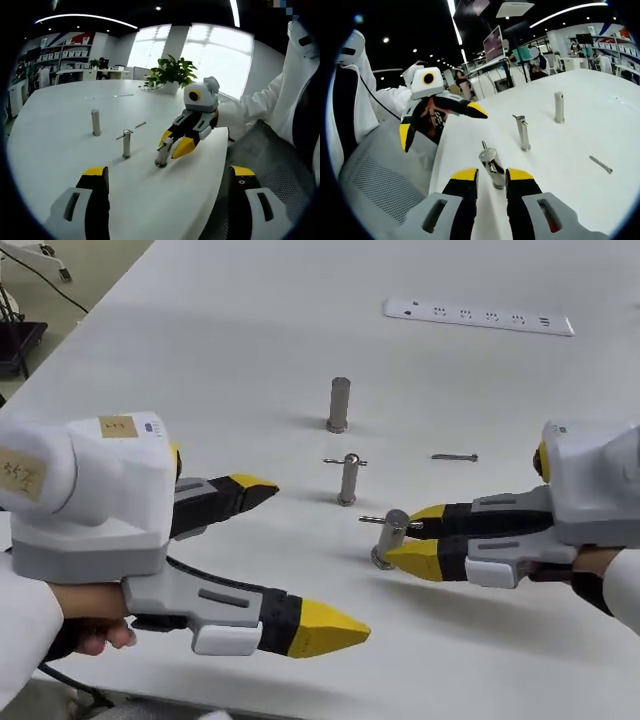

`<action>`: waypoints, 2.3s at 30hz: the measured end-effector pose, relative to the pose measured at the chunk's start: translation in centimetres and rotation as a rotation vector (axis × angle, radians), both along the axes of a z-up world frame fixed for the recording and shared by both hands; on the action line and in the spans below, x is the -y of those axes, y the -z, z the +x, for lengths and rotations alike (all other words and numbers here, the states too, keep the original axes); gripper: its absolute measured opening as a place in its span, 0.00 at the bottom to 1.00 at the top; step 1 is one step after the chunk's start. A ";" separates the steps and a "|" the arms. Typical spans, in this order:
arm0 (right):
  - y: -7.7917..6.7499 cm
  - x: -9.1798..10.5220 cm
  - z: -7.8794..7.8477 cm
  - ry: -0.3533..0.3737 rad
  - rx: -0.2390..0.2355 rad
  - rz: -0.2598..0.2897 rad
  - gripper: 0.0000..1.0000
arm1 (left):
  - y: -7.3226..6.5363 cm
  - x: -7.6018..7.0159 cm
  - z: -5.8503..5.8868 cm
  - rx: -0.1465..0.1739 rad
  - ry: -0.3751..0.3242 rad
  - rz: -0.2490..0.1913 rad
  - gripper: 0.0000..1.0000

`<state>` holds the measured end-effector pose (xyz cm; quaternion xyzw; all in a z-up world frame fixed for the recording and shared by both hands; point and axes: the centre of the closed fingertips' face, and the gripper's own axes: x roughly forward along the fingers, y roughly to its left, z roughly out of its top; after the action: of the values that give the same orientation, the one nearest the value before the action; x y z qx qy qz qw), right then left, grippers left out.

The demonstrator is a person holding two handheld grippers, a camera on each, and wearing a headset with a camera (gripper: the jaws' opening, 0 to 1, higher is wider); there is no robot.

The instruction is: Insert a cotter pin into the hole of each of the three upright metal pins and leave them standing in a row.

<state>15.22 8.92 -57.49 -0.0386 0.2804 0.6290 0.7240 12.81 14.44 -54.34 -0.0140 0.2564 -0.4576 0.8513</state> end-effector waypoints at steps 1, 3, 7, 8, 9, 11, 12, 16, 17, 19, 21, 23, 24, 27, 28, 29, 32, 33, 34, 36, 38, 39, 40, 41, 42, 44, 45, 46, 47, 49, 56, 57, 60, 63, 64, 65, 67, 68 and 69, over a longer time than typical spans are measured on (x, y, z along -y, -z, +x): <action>0.0 0.0 0.0 0.001 0.002 0.001 0.16 | 0.2 -0.2 0.0 -0.004 -0.006 0.007 0.99; 0.0 -0.2 0.1 0.002 0.004 0.005 0.16 | 0.5 -0.7 -0.1 -0.014 -0.023 0.019 0.99; 0.1 -0.3 0.3 0.003 0.013 0.002 0.13 | 0.7 -1.6 0.0 -0.033 -0.067 0.005 0.99; 0.1 -0.3 0.4 0.004 0.015 0.000 0.12 | 0.7 -1.8 0.1 -0.034 -0.075 0.008 0.99; 0.1 -0.3 0.4 0.004 0.020 -0.001 0.12 | 0.9 -2.2 0.1 -0.052 -0.093 0.012 0.99; 0.1 -0.3 0.3 0.002 0.021 -0.001 0.11 | 0.9 -2.6 0.1 -0.054 -0.103 0.011 0.99; 0.1 -0.3 0.3 0.001 0.022 -0.001 0.11 | 0.9 -2.7 0.1 -0.054 -0.106 0.014 0.99; 0.1 -0.3 0.3 0.002 0.023 0.000 0.11 | 0.8 -3.2 0.0 -0.049 -0.114 0.025 0.99; 0.1 -0.2 0.2 -0.001 0.036 -0.003 0.10 | 0.8 -3.3 0.1 -0.044 -0.117 0.027 0.99; -0.1 -0.2 0.3 -0.002 0.066 -0.004 0.09 | 0.7 -3.4 0.1 -0.041 -0.119 0.026 0.99; -0.4 -0.1 0.6 0.006 0.072 0.001 0.08 | 0.6 -3.5 0.2 -0.041 -0.125 0.023 0.99; -0.3 -0.1 0.6 0.006 0.073 0.000 0.07 | 0.6 -3.5 0.2 -0.039 -0.125 0.021 0.99; -0.3 -0.1 0.7 -0.001 0.084 -0.004 0.07 | 0.6 -3.5 0.2 -0.037 -0.124 0.024 0.99; -0.3 0.0 0.8 -0.008 0.100 -0.014 0.07 | 0.6 -3.7 0.2 -0.033 -0.125 0.033 0.99; -0.3 -0.1 1.0 -0.008 0.102 -0.016 0.07 | 0.6 -3.7 0.1 -0.033 -0.123 0.034 0.99; -0.3 0.0 1.1 -0.010 0.106 -0.019 0.07 | 0.6 -3.7 0.1 -0.032 -0.121 0.036 0.99; -0.3 0.3 1.8 -0.010 0.119 -0.031 0.07 | 0.6 -3.7 0.1 -0.025 -0.119 0.041 0.99; -0.3 0.5 2.2 -0.005 0.125 -0.036 0.07 | 0.5 -3.8 0.1 -0.021 -0.122 0.041 0.99; -0.3 0.6 2.4 -0.003 0.131 -0.038 0.07 | 0.5 -3.9 0.1 -0.022 -0.123 0.039 0.99; -0.3 0.9 2.9 0.001 0.135 -0.045 0.07 | 0.5 -3.9 0.0 -0.023 -0.122 0.039 0.99; -0.3 1.1 3.4 0.005 0.133 -0.044 0.07 | 0.6 -4.0 -0.1 -0.024 -0.120 0.045 0.99; -0.2 1.3 3.6 0.007 0.134 -0.048 0.07 | 0.6 -4.0 -0.1 -0.024 -0.118 0.049 0.99; -0.2 1.4 3.7 0.007 0.138 -0.051 0.07 | 0.6 -4.0 -0.1 -0.024 -0.117 0.050 0.99; -0.2 1.5 3.8 0.011 0.138 -0.053 0.07 | 0.6 -4.1 -0.2 -0.026 -0.117 0.050 0.99; -0.1 1.7 4.1 0.018 0.138 -0.053 0.07 | 0.6 -4.1 -0.2 -0.029 -0.118 0.047 0.99; -0.1 1.9 4.6 0.032 0.137 -0.050 0.07 | 0.7 -4.1 -0.2 -0.039 -0.122 0.038 0.99; -0.1 2.0 4.8 0.040 0.134 -0.049 0.07 | 0.7 -4.1 -0.2 -0.040 -0.123 0.039 0.99; -0.2 2.0 5.1 0.047 0.133 -0.045 0.07 | 0.8 -4.2 -0.1 -0.039 -0.125 0.044 0.99; -0.2 2.1 5.2 0.051 0.135 -0.041 0.07 | 0.8 -4.2 -0.1 -0.039 -0.125 0.047 0.99; -0.3 2.0 5.6 0.062 0.138 -0.036 0.07 | 0.8 -4.2 0.0 -0.039 -0.128 0.048 0.99; -0.3 2.1 6.7 0.091 0.146 -0.031 0.07 | 0.4 -4.0 0.2 -0.037 -0.130 0.040 0.99; -0.2 2.1 6.9 0.093 0.149 -0.033 0.07 | 0.2 -3.9 0.2 -0.036 -0.129 0.039 0.99; -0.3 2.2 7.0 0.096 0.160 -0.032 0.07 | 0.0 -3.9 0.2 -0.026 -0.127 0.047 0.99; -0.3 2.2 6.9 0.086 0.175 -0.037 0.07 | 0.0 -3.9 0.2 -0.026 -0.131 0.047 0.99; -0.3 2.2 6.8 0.080 0.185 -0.039 0.07 | 0.0 -3.9 0.2 -0.027 -0.132 0.047 0.99; -0.3 2.1 6.8 0.075 0.191 -0.043 0.08 | 0.1 -3.9 0.1 -0.030 -0.133 0.047 0.99; -0.3 2.2 6.9 0.083 0.174 -0.039 0.08 | 0.2 -4.0 0.1 -0.030 -0.135 0.052 0.99; -0.3 2.2 6.8 0.082 0.183 -0.038 0.08 | 0.2 -4.0 0.1 -0.030 -0.137 0.055 0.99; -0.3 2.2 6.7 0.077 0.187 -0.036 0.08 | 0.3 -4.0 0.0 -0.031 -0.137 0.055 0.99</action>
<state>21.94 6.73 -57.20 -0.0996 0.2241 0.5894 0.7698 12.82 18.49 -54.61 -0.0153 0.2806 -0.3909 0.8765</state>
